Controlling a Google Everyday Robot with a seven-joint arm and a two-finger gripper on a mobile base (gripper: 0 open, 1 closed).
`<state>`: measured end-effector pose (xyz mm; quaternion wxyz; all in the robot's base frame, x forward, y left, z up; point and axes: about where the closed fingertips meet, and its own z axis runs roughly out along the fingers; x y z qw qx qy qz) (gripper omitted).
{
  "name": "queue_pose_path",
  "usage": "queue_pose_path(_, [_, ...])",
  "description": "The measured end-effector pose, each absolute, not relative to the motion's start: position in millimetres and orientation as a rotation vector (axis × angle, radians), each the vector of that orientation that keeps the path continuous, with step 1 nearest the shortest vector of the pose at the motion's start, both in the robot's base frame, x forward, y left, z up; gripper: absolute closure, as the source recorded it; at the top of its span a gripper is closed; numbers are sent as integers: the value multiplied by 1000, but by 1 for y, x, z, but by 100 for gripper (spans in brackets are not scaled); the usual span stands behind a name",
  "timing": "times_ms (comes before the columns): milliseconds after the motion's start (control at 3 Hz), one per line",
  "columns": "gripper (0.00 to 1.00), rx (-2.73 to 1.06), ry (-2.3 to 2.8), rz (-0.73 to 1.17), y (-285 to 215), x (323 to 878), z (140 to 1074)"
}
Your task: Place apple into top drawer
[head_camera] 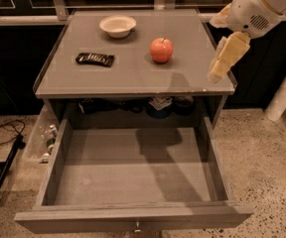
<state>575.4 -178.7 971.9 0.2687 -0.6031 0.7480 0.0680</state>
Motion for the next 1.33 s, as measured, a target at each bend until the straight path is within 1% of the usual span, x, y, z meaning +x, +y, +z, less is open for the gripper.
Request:
queue_pose_path(333, [0,-1578,1968,264,-176,599,967])
queue_pose_path(1000, [0,-1337,1875,573,-177,647,950])
queue_pose_path(1333, [0,-1290,1847,611,-171,668,944])
